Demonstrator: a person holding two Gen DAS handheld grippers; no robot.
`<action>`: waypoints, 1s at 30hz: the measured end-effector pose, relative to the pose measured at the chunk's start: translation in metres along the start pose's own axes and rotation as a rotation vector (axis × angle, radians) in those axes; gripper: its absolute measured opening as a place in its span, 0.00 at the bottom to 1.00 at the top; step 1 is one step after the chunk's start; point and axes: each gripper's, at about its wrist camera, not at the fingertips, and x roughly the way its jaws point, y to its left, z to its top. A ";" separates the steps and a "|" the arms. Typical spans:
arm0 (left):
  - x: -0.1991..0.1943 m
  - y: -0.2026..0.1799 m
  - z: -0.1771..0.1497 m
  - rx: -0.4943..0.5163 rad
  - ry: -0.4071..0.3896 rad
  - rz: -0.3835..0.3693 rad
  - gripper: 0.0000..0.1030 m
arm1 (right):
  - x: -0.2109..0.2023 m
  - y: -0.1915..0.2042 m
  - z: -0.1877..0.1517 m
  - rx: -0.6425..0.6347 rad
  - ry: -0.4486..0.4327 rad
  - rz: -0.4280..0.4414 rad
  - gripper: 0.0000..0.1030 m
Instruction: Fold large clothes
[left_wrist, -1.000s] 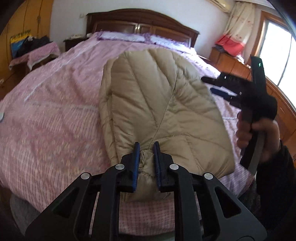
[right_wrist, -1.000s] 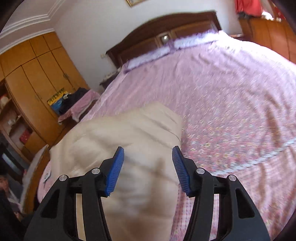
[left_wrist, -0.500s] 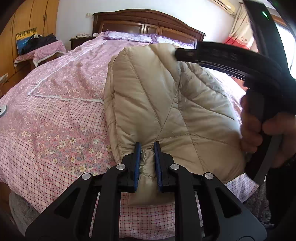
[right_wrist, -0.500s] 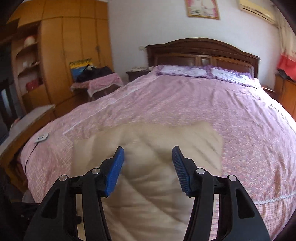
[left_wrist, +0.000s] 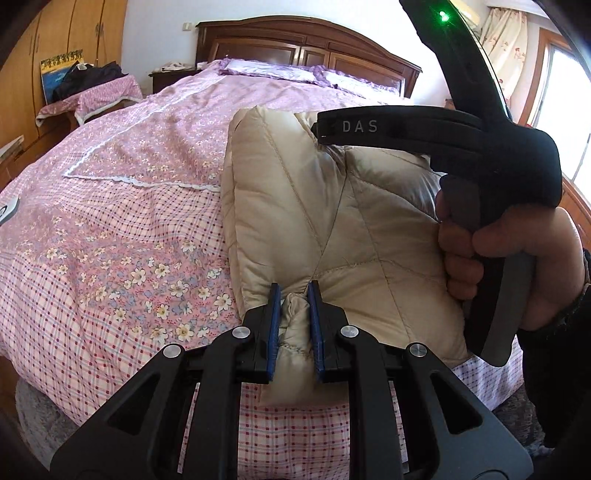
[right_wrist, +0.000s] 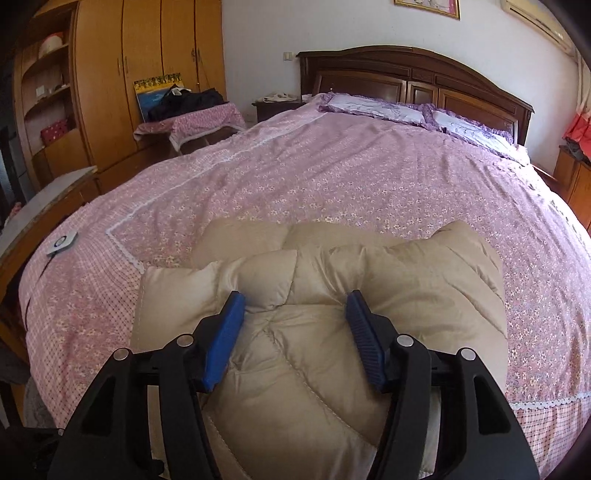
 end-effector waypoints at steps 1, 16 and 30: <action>0.000 -0.002 -0.001 0.000 -0.001 0.000 0.17 | 0.002 0.000 -0.001 0.001 0.002 0.001 0.58; 0.014 -0.004 -0.006 0.002 0.018 0.002 0.17 | 0.018 -0.005 -0.015 0.024 -0.020 0.018 0.61; 0.030 0.004 -0.020 -0.051 -0.002 -0.068 0.18 | 0.028 -0.008 -0.034 0.021 -0.103 0.029 0.62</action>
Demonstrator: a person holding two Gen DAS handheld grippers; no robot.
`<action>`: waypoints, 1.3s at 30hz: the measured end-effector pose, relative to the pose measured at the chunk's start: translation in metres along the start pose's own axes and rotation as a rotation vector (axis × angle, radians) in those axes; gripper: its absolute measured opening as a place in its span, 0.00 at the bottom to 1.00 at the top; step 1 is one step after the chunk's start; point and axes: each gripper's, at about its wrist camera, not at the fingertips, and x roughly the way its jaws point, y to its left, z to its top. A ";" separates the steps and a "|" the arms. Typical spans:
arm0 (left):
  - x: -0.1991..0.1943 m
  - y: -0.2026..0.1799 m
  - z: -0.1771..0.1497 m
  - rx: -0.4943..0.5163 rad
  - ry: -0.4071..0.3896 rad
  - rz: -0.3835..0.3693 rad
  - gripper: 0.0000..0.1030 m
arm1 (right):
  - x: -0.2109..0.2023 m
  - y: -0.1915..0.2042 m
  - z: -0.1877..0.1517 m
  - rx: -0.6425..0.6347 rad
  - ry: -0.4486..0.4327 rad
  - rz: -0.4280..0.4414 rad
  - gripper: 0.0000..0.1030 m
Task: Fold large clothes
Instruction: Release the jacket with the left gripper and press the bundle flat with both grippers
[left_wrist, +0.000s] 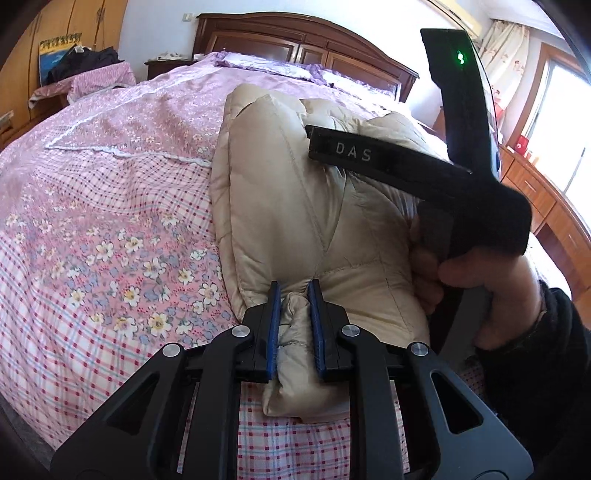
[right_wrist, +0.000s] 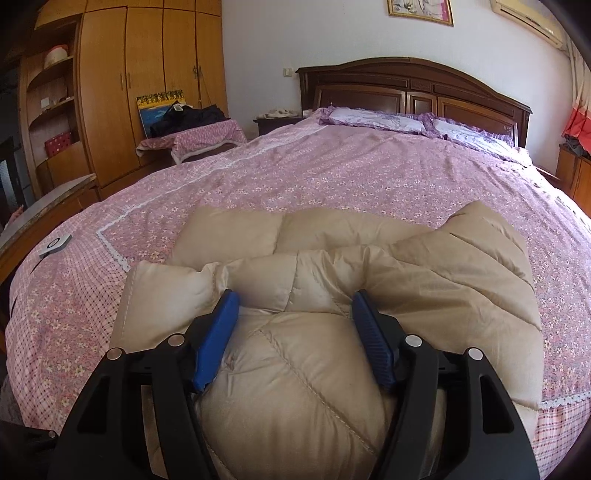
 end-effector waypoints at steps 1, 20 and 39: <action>0.001 -0.001 -0.002 -0.002 -0.001 -0.004 0.18 | 0.001 0.000 -0.003 0.000 -0.011 0.002 0.63; -0.081 0.001 0.024 -0.138 -0.270 -0.161 0.19 | -0.071 -0.052 0.021 0.223 -0.057 0.184 0.89; 0.029 -0.051 0.130 0.036 -0.135 0.172 0.02 | -0.031 -0.081 0.034 0.239 0.087 -0.213 0.57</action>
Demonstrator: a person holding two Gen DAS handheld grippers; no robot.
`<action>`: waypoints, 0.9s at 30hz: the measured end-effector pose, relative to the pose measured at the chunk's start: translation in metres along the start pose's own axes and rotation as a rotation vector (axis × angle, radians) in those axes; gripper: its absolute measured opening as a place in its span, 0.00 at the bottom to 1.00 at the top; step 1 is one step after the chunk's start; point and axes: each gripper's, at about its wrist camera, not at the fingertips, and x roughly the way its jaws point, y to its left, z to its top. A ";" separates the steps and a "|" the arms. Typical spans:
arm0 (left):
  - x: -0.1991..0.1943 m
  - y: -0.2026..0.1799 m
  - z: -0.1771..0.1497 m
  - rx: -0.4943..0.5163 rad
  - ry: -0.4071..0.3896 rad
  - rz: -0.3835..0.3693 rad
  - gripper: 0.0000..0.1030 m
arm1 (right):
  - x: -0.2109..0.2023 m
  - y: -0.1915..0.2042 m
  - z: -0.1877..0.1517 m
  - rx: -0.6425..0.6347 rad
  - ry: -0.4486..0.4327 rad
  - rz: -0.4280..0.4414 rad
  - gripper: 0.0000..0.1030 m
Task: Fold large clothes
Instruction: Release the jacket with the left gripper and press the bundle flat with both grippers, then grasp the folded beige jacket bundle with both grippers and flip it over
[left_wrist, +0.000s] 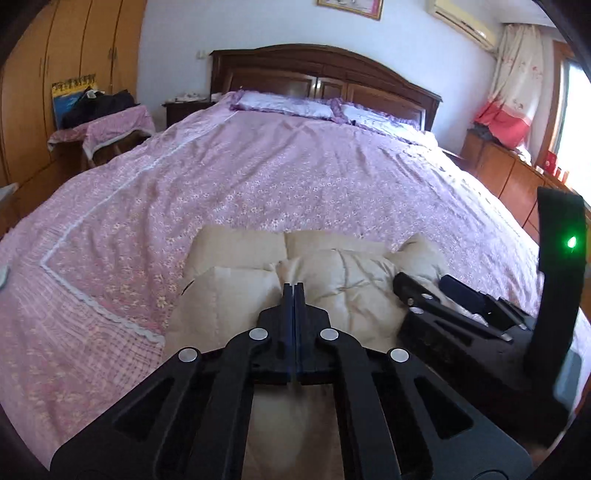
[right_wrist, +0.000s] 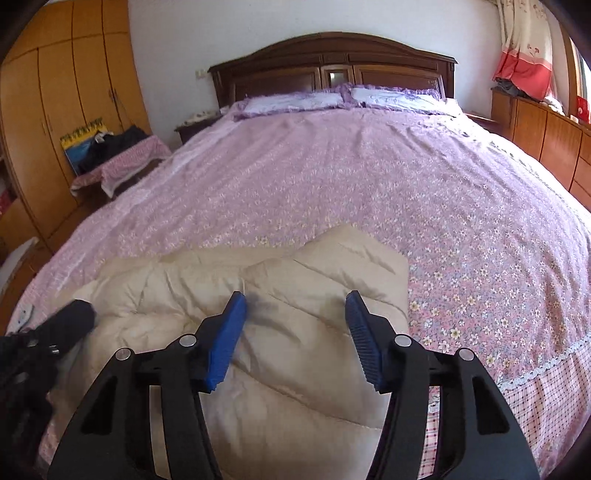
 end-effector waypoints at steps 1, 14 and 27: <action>0.004 0.001 -0.005 0.009 -0.007 0.008 0.02 | 0.004 0.000 -0.002 -0.004 0.006 -0.004 0.58; 0.053 0.022 -0.045 -0.061 0.066 -0.037 0.03 | 0.053 0.009 -0.024 -0.053 0.069 -0.035 0.66; 0.064 0.031 -0.041 -0.095 0.096 -0.058 0.03 | 0.031 -0.083 -0.013 0.360 0.014 0.564 0.95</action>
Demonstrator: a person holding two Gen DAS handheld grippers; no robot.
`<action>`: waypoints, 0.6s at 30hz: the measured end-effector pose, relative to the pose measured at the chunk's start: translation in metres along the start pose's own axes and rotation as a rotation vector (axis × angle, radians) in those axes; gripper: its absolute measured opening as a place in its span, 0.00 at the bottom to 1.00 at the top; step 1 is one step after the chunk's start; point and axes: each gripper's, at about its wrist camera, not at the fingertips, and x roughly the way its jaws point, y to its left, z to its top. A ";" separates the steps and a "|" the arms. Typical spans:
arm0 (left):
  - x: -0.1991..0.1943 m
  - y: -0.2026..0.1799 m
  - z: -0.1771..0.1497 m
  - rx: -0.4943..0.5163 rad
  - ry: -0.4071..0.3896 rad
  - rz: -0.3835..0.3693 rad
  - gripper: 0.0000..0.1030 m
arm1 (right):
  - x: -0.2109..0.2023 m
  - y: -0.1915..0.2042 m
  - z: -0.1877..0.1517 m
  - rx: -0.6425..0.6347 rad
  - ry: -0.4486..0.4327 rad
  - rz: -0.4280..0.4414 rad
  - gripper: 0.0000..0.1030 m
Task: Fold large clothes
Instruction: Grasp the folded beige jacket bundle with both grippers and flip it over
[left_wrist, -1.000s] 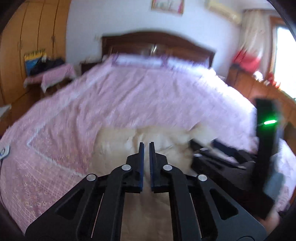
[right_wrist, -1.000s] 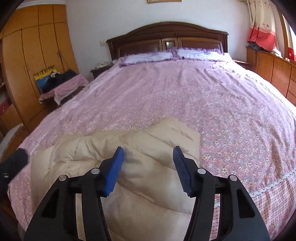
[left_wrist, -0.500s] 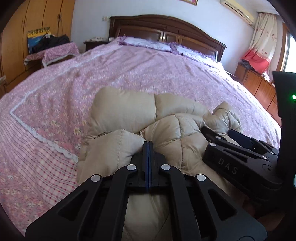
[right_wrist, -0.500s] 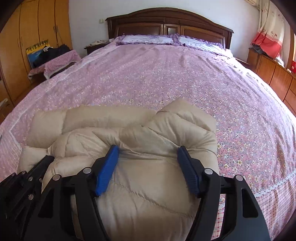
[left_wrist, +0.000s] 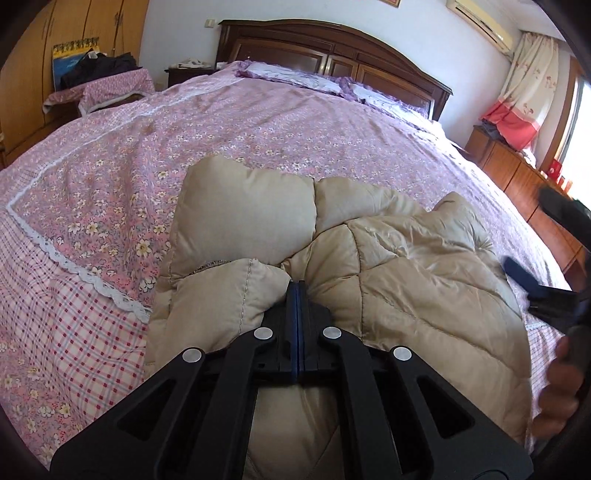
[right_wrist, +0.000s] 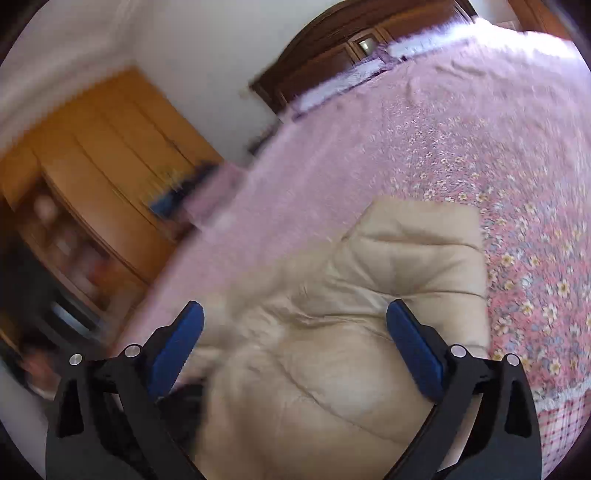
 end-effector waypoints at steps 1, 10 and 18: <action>-0.001 0.002 0.001 -0.005 -0.002 -0.008 0.03 | -0.018 -0.006 0.006 0.013 -0.026 -0.016 0.95; -0.027 0.063 0.007 -0.279 -0.037 -0.502 0.46 | -0.022 -0.060 -0.021 0.274 0.261 0.105 0.95; -0.051 0.106 0.013 -0.393 0.087 -0.357 0.96 | -0.004 -0.037 -0.034 0.069 0.319 0.078 0.73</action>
